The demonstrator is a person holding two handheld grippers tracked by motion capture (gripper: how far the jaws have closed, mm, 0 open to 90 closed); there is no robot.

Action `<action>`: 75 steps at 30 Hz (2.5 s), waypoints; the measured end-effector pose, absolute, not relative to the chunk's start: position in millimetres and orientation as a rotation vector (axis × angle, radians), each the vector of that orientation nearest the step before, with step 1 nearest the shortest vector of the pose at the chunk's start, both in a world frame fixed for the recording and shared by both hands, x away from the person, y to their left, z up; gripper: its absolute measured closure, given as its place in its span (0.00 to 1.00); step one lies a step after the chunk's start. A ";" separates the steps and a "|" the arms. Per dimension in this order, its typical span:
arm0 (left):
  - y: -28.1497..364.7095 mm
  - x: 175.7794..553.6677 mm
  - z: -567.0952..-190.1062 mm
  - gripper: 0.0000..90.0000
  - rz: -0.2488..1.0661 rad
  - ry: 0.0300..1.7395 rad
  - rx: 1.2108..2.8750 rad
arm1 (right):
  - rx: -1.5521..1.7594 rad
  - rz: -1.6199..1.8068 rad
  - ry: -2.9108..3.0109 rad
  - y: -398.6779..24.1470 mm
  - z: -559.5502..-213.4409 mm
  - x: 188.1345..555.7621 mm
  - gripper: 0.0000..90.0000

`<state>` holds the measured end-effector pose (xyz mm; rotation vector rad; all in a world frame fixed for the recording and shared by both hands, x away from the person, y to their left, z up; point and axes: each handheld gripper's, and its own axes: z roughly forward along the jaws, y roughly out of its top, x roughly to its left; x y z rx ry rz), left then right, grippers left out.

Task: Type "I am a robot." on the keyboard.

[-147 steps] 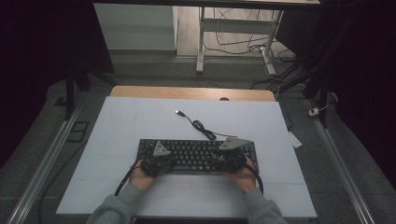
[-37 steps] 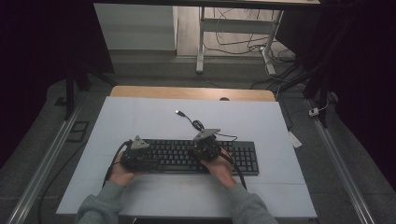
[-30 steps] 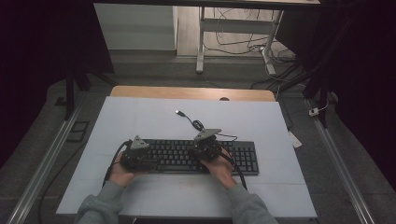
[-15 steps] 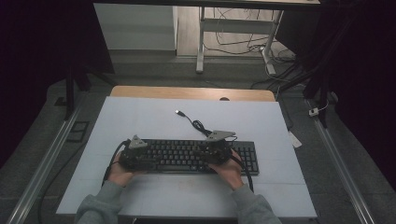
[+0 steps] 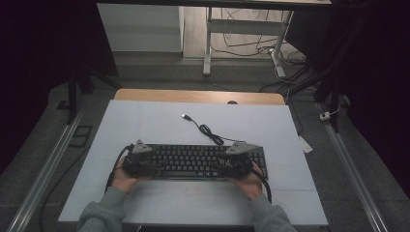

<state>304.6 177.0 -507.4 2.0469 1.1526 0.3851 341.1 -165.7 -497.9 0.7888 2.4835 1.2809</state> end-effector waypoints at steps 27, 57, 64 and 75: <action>180.9 304.3 -503.5 0.39 0.404 1.176 2.002 | 0.798 1.275 2.447 -186.4 -496.0 331.7 0.54; 140.8 329.6 -509.5 0.99 0.355 1.052 2.058 | 0.789 1.239 2.474 -181.6 -500.6 333.5 0.54; 135.7 338.0 -515.6 0.99 0.344 1.071 2.076 | 0.786 1.230 2.478 -180.7 -501.2 333.4 0.54; 130.2 341.2 -521.9 0.99 0.340 1.079 2.099 | 0.790 1.225 2.474 -181.5 -501.2 333.9 0.53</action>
